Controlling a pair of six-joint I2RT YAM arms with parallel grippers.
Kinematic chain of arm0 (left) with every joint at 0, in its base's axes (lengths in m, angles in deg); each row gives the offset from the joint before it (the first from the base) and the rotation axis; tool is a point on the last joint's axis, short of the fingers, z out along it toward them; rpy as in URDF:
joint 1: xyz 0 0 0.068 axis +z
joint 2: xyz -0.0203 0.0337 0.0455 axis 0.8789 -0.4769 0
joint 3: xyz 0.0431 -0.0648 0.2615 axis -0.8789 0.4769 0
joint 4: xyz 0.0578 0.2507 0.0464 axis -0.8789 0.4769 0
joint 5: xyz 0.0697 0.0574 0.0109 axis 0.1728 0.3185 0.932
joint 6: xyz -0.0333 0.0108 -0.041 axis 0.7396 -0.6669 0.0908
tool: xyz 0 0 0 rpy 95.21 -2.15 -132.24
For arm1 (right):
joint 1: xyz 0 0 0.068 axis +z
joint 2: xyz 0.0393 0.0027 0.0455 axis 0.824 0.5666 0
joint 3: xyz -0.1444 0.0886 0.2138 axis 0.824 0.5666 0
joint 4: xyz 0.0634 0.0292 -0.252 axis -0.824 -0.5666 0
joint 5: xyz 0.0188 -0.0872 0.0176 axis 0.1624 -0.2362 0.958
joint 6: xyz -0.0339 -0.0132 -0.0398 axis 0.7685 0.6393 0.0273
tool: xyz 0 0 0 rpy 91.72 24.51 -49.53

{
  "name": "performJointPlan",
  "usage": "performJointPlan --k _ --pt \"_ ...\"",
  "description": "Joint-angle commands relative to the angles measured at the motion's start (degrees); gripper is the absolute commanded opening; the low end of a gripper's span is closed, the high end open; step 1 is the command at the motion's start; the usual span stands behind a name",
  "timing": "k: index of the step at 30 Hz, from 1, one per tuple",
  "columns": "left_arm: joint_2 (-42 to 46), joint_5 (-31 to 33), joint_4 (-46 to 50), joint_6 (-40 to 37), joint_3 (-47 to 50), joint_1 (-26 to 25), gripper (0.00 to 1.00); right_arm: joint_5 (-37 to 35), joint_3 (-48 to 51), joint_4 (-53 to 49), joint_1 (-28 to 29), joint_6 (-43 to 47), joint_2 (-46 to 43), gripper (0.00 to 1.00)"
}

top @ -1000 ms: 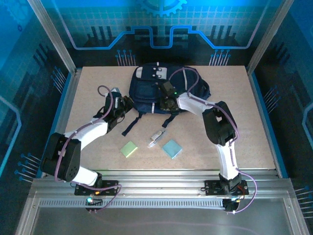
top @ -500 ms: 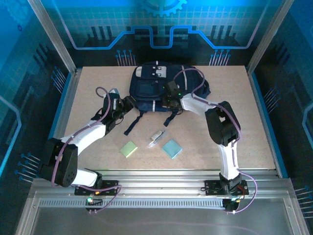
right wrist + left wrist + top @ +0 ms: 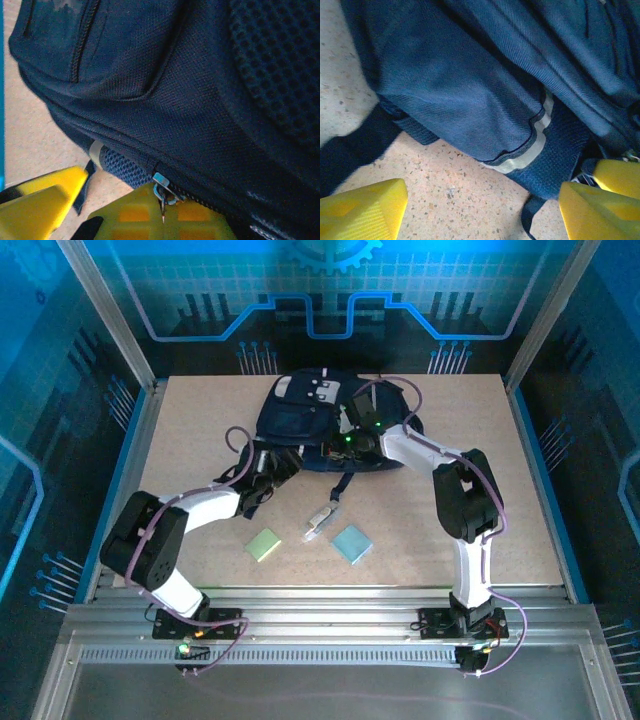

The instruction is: Pack the student bag

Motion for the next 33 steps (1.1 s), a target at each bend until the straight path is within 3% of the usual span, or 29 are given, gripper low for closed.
performJointPlan --k 1,4,7,14,15,24,29,32,33 --pt "-2.6 2.2 -2.5 -1.0 -3.8 -0.5 0.78 8.1 -1.7 2.7 0.7 -1.3 -3.4 0.0" --pt "-5.9 3.9 -2.8 -1.6 -5.6 -0.4 0.75 10.4 -1.6 3.0 0.7 -1.3 -4.1 0.0" --pt "-8.6 5.7 -4.1 -2.4 -7.1 -0.1 0.65 12.0 -1.6 1.4 0.7 -0.1 -4.8 0.0" --pt "-12.0 9.1 -6.4 -4.0 -9.8 2.1 0.04 7.7 3.1 -8.0 0.1 8.2 -7.6 0.0" --pt "-12.2 9.4 -6.5 -4.0 -10.1 2.6 0.0 5.9 4.1 -10.0 -0.3 10.0 -7.9 0.0" --pt "-11.7 10.0 -5.1 -5.9 -11.1 5.6 0.0 -13.0 12.1 -19.5 -6.1 19.3 -9.9 0.0" --pt "-9.8 7.2 -5.1 -5.1 -10.2 5.6 0.0 -10.9 11.1 -17.8 -5.4 17.1 -12.8 0.0" --pt "-6.4 5.5 -5.5 -3.5 -7.9 5.2 0.02 -10.5 9.7 -15.1 -2.4 12.6 -14.0 0.1" --pt "-5.1 5.8 -5.8 -3.3 -6.9 4.9 0.04 -10.8 9.4 -13.6 -1.1 10.7 -14.2 0.19"
